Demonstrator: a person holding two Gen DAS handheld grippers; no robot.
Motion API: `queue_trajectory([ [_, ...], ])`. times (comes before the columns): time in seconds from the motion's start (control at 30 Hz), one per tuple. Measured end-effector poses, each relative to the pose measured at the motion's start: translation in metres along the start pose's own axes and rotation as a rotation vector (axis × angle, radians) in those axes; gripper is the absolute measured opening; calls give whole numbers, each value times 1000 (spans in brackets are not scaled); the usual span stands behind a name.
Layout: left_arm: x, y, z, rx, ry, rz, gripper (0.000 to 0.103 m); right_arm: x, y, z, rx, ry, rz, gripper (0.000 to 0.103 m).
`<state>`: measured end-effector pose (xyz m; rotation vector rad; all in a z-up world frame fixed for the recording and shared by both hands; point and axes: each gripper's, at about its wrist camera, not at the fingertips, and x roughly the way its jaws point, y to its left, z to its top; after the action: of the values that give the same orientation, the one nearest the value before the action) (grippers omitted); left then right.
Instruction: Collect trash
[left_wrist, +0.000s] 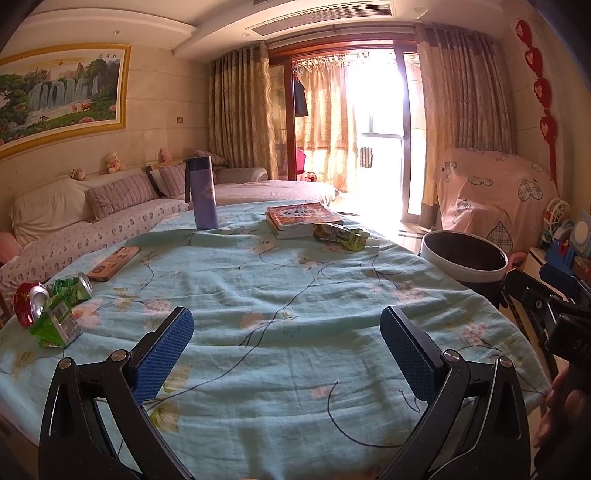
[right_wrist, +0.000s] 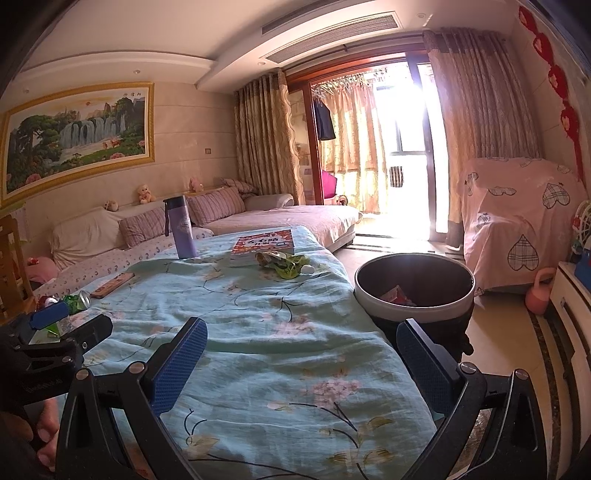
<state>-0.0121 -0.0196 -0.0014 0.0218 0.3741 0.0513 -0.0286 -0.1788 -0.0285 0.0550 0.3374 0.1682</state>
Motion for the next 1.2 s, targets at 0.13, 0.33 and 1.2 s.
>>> queue_trajectory([
  [0.13,0,0,0,1,1,0,103,0,2,1,0,-1,5,103],
  [0.33,2,0,-2,4,8,-1,103,-2,2,2,10,-4,10,103],
  [1.2,13,1,-6,-7,34,-12,103,4,2,-1,25,14,32,103],
])
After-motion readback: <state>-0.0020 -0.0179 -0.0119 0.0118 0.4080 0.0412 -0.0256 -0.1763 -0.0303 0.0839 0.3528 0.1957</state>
